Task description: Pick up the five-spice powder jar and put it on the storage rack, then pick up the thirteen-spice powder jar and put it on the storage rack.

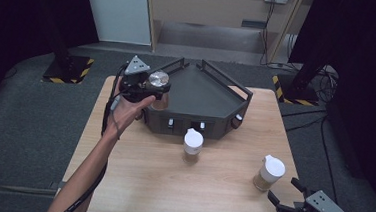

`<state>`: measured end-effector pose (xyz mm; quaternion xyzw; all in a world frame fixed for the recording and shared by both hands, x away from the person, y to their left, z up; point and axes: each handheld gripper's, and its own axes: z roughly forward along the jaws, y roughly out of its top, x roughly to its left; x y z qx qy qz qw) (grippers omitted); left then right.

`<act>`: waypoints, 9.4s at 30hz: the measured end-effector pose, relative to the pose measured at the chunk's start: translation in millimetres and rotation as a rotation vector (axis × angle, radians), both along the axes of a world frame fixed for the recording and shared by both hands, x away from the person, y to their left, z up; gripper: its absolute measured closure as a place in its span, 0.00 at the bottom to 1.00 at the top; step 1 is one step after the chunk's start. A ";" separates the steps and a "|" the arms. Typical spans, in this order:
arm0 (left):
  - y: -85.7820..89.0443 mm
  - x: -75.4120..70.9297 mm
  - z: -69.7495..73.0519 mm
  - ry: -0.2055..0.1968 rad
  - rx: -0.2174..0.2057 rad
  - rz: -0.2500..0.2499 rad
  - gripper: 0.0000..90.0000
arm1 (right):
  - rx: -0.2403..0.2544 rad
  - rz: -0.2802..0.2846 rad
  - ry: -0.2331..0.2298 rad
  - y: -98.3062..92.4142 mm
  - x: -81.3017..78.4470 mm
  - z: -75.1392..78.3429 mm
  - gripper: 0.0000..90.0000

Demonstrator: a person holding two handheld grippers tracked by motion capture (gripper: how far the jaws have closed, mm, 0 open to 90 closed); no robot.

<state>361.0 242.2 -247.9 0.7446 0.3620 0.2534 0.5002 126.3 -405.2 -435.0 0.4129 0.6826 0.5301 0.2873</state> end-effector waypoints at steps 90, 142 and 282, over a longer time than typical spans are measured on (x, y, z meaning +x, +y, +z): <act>-10.9 27.1 -12.9 -0.060 -0.050 0.165 0.07 | 0.022 0.022 -0.009 -4.4 0.2 -1.9 0.06; 109.7 -151.4 -115.9 -0.145 -0.182 -0.034 0.03 | 0.007 0.025 -0.007 -1.4 0.6 -0.3 0.06; 139.4 -185.9 -216.2 -0.022 -0.149 -0.085 0.01 | -0.035 0.343 0.086 135.2 136.9 52.2 0.05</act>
